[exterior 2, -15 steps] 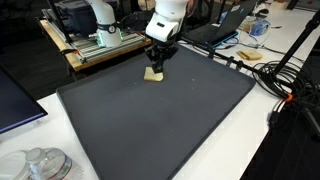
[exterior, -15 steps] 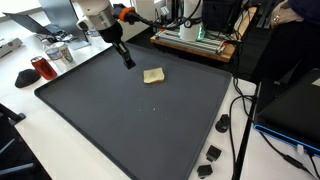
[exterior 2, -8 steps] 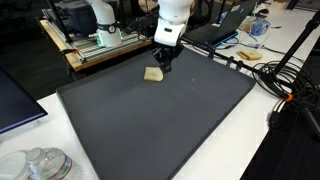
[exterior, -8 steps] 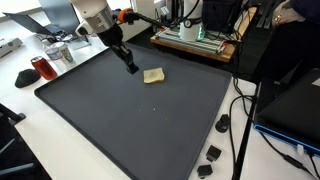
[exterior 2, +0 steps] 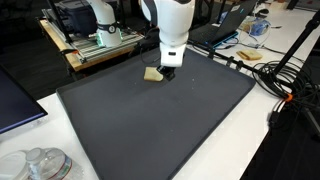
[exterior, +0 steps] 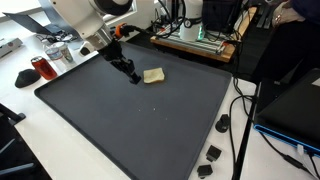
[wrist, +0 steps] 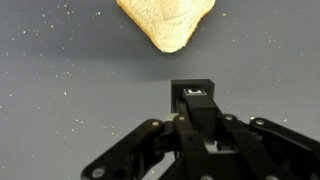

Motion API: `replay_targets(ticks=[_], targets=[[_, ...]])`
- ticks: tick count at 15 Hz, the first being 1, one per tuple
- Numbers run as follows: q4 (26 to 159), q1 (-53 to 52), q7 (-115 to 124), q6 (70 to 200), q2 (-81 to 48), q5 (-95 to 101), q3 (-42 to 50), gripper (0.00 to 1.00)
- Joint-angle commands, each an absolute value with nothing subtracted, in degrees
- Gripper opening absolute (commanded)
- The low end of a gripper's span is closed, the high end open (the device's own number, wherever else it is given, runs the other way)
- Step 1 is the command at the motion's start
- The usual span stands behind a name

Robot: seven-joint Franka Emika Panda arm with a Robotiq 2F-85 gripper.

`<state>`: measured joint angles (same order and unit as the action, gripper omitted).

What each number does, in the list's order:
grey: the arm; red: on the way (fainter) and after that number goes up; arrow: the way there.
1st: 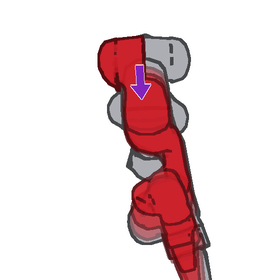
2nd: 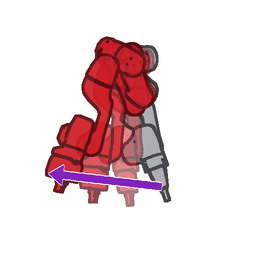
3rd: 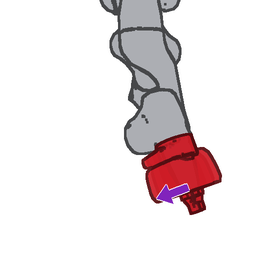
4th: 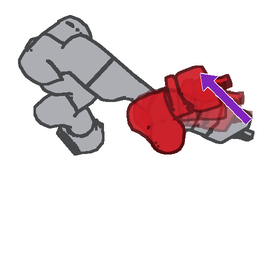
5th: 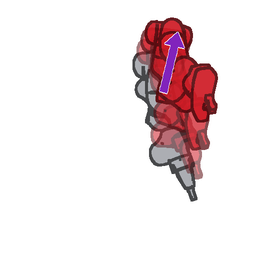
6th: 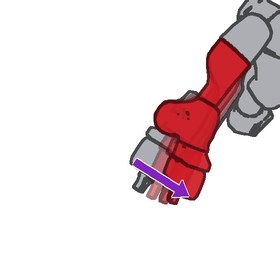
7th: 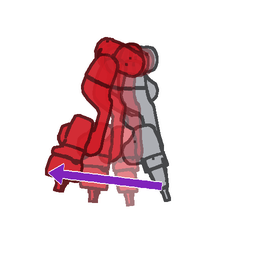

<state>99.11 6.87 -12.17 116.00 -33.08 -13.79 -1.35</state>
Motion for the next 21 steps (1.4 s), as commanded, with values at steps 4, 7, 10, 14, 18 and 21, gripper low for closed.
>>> replay_targets(ticks=[4, 7, 10, 14, 18, 21], targets=[[93.5, 12.6, -26.3, 112.7, -39.0, -17.9, -5.1, 0.05], [92.0, 14.3, -30.6, 111.1, -40.8, -18.2, -6.0, 0.05], [91.9, 16.1, -35.1, 110.7, -41.8, -19.1, -6.8, 0.05], [92.4, 18.2, -41.1, 111.1, -43.4, -21.3, -7.6, 0.05], [92.3, 19.3, -46.0, 111.0, -44.4, -23.6, -7.9, 0.05], [93.4, 20.7, -49.9, 111.5, -44.5, -26.2, -8.0, 0.05]])
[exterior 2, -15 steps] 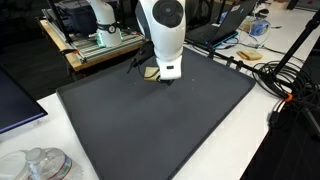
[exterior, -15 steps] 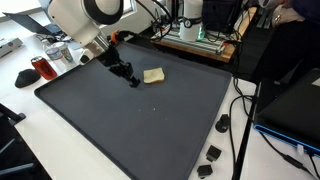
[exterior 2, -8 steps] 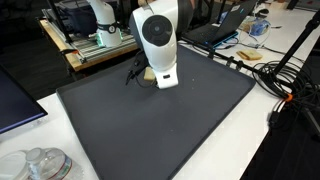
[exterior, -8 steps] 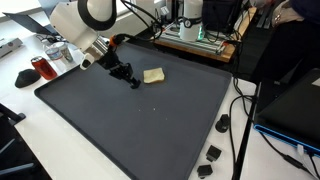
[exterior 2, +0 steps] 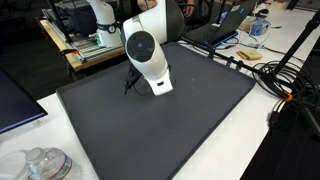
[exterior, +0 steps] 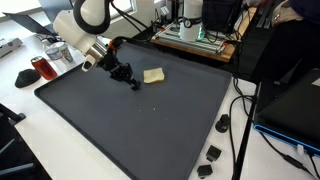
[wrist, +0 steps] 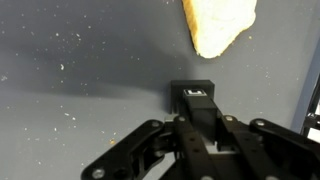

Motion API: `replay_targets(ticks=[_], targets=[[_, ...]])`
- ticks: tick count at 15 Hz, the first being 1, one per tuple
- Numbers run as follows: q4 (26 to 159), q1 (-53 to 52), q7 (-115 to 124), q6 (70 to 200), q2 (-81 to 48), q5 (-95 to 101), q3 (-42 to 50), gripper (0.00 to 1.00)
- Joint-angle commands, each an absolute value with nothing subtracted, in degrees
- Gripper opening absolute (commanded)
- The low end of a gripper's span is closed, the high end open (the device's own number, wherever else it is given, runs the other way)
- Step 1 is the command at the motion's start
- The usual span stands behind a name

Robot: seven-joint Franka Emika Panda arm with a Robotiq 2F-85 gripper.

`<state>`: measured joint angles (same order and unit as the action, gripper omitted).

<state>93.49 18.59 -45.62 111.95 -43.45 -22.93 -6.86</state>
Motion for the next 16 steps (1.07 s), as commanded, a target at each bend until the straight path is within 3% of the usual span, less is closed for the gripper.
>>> replay_targets(ticks=[1, 16], targets=[[93.7, 21.0, -51.0, 111.6, -44.5, -27.0, -8.0, 0.05], [100.4, 24.5, -70.3, 111.4, -43.6, -39.5, -6.4, 0.05]])
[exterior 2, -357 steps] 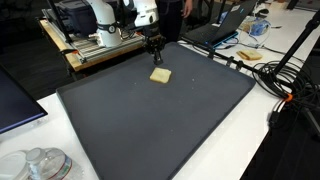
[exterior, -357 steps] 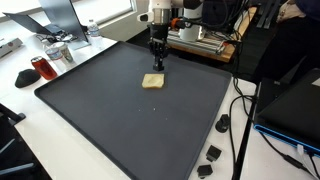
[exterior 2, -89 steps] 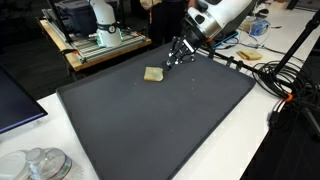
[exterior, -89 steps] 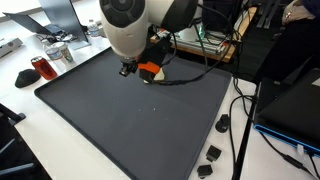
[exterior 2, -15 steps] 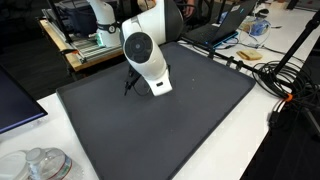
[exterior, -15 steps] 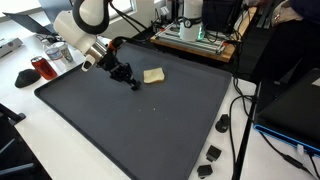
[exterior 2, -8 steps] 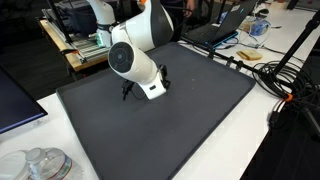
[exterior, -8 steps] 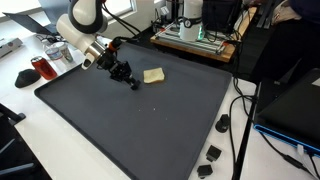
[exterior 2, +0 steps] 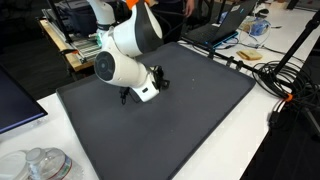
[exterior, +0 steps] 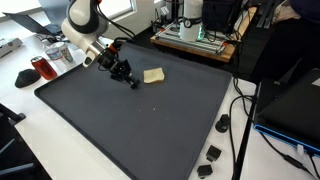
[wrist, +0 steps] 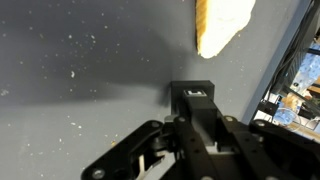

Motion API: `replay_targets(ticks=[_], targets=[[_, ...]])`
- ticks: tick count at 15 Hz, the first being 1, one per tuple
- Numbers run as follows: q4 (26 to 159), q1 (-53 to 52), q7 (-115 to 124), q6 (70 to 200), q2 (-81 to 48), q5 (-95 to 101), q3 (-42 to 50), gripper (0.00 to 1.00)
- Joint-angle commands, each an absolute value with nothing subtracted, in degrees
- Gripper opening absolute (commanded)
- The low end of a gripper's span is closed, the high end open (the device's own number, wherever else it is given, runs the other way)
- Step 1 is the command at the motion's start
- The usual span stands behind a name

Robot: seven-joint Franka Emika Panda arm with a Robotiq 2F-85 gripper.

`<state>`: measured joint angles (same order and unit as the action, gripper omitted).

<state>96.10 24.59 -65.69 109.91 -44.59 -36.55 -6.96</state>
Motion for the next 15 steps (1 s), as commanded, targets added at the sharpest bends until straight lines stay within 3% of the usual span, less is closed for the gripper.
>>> replay_targets(ticks=[1, 15], targets=[[101.5, 24.4, -71.1, 111.7, -43.0, -40.1, -6.0, 0.05], [121.7, 23.1, -85.6, 120.7, -32.6, -60.3, -1.9, 0.05]])
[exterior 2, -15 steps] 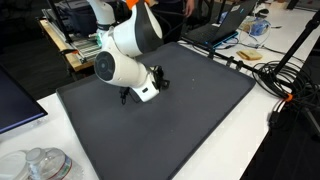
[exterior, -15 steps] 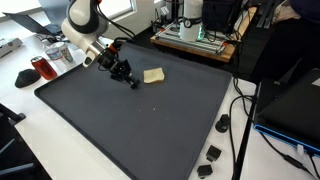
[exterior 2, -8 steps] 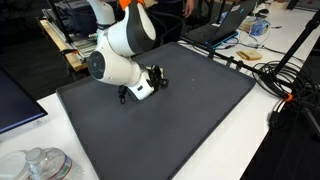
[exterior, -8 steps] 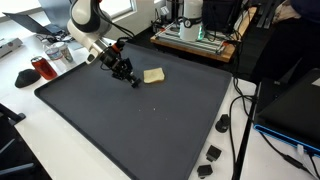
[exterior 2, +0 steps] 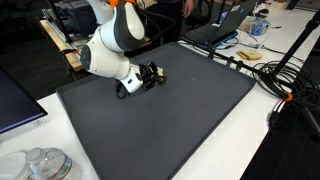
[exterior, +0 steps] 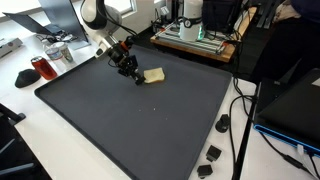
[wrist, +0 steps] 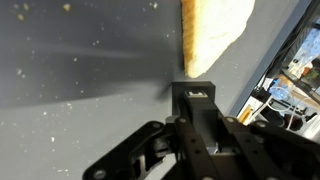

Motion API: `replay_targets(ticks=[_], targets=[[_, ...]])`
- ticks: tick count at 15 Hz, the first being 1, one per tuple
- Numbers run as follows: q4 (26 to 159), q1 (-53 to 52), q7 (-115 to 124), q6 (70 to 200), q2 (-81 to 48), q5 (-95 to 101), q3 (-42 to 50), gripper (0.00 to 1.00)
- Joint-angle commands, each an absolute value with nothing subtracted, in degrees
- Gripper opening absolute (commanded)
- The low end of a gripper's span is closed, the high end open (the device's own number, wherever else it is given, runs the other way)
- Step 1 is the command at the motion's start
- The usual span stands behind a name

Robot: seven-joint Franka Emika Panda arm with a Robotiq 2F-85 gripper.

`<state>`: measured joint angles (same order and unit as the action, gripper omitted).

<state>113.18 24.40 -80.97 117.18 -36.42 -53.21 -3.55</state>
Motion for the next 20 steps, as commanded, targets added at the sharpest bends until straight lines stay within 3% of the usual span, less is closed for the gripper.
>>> replay_targets(ticks=[1, 7, 20], targets=[[123.3, 22.9, -87.4, 121.2, -31.8, -63.1, -1.5, 0.05], [134.7, 20.7, -98.9, 123.5, -26.8, -88.3, 1.8, 0.05], [152.4, 4.9, -107.6, 134.9, -12.6, -132.5, 9.6, 0.05]])
